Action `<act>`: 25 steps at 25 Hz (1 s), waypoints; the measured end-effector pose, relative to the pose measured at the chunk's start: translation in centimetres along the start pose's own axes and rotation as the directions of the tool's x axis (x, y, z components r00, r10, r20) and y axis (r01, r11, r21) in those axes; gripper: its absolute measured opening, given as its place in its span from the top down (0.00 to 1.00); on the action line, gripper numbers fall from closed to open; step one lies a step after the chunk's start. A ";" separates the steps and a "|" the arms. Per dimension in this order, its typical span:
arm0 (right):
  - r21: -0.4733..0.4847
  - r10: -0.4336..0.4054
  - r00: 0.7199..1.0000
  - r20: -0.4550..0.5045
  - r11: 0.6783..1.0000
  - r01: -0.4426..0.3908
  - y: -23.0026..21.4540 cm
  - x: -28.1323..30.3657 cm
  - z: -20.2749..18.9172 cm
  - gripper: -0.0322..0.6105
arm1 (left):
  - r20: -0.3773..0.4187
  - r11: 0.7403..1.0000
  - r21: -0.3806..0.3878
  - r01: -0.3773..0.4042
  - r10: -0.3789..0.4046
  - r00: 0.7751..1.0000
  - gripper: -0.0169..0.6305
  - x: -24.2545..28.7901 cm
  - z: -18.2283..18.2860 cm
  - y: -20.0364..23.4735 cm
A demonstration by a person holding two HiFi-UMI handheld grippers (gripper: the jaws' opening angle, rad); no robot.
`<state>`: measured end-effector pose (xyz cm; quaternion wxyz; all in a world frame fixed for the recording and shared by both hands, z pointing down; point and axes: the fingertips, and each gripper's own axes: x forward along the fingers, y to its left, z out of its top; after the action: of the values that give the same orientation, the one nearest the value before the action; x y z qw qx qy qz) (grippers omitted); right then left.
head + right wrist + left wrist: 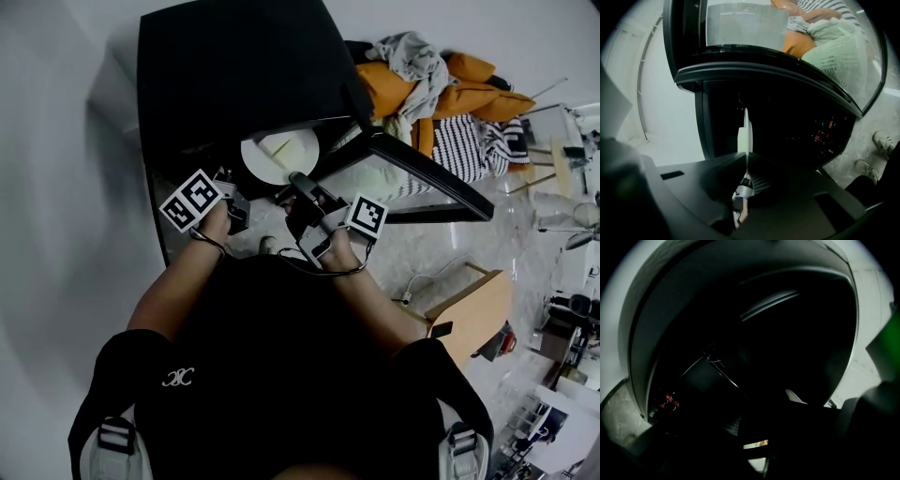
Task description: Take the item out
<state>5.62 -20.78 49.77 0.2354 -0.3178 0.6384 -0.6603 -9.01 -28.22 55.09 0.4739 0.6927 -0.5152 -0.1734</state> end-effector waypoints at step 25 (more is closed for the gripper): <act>-0.030 -0.008 1.000 -0.016 1.000 0.008 -0.6 -4.7 -1.0 0.91 | 0.018 0.936 0.339 -0.096 0.095 0.995 0.88 -2.3 -2.0 -2.2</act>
<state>8.19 -16.72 49.88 0.2230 -0.3186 0.6487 -0.6541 -7.22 -25.23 53.67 0.3549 0.7380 -0.5708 -0.0593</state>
